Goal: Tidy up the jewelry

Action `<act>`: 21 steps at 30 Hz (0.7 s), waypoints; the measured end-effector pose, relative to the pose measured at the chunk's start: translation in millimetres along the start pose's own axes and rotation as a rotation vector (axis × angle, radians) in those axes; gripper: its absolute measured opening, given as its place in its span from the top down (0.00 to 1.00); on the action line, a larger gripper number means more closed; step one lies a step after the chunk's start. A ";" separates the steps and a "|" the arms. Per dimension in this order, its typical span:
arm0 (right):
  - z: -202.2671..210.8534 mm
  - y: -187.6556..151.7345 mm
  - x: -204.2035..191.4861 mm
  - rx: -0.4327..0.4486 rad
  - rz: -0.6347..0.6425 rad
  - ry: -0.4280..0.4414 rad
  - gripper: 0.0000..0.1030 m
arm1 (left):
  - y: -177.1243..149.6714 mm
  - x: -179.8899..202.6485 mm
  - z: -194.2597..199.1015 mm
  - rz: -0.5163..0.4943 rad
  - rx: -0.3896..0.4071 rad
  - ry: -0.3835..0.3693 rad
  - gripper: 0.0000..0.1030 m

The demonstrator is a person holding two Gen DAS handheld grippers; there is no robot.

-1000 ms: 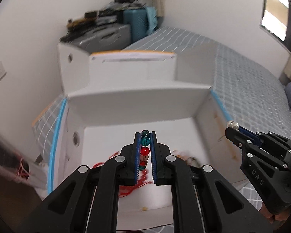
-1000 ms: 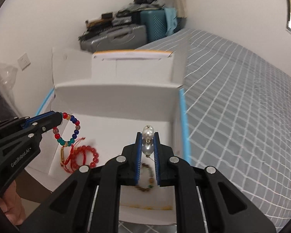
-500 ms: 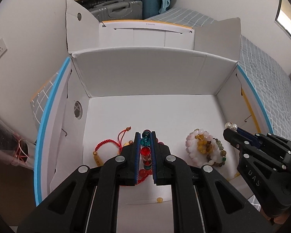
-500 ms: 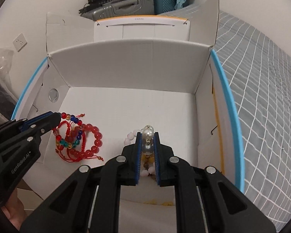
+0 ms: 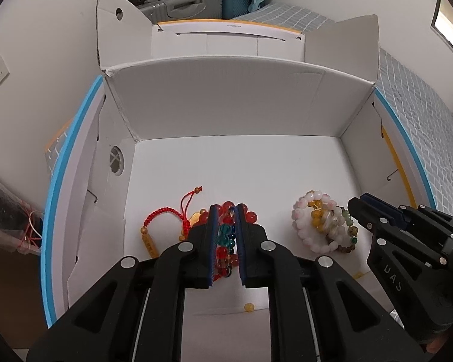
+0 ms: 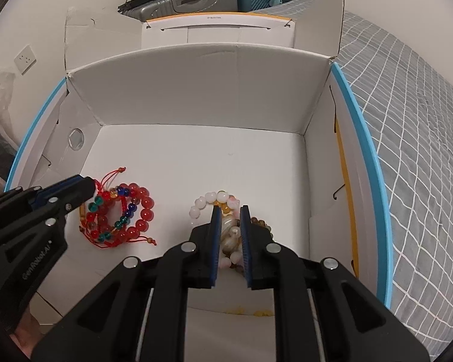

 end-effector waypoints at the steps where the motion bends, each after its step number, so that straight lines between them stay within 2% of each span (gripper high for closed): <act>1: 1.1 -0.4 0.2 0.000 -0.007 0.008 0.75 | 0.0 -0.6 1.6 0.001 0.001 -0.002 0.86; 2: 2.2 0.1 0.1 0.003 -0.011 0.011 0.62 | 0.0 -1.7 4.2 0.005 0.005 -0.003 0.78; 3: 6.1 0.5 0.6 0.017 -0.015 0.014 0.57 | -0.2 -3.1 6.2 0.006 0.008 -0.002 0.72; 5: 16.9 1.8 1.9 0.056 -0.020 0.009 0.43 | 0.2 -5.4 15.9 0.011 0.036 -0.003 0.51; 6: 21.2 2.1 2.2 0.072 -0.018 0.003 0.40 | 0.4 -5.5 20.0 0.010 0.046 -0.003 0.47; 7: 27.8 2.1 3.0 0.097 -0.014 -0.011 0.32 | 0.0 -5.0 26.0 0.004 0.061 -0.006 0.42; 8: 31.8 1.7 3.6 0.114 -0.014 -0.020 0.27 | -0.9 -4.5 31.1 -0.002 0.073 -0.010 0.41; 9: 38.5 0.6 4.8 0.140 -0.015 -0.029 0.25 | -1.1 -4.3 35.5 -0.006 0.082 -0.009 0.40; 14: 67.9 -9.7 12.6 0.211 -0.030 -0.052 0.12 | -9.5 -6.2 63.4 0.003 0.151 -0.019 0.23; 17: 85.6 -17.2 16.5 0.251 -0.031 -0.065 0.10 | -18.1 -5.9 77.7 0.007 0.198 -0.029 0.13; 21: 105.9 -33.7 19.1 0.288 -0.032 -0.072 0.07 | -30.9 -6.6 93.6 0.012 0.243 -0.035 0.05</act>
Point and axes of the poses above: each gripper's, at about its wrist camera, not at the fingertips, and z roughly against the way its jaws point, x to its right, y to its top, the point moved 5 cm from there along -z, roughly the way its jaws point, and after that the axes turned 1 degree about -z, right-handed, at the moved point
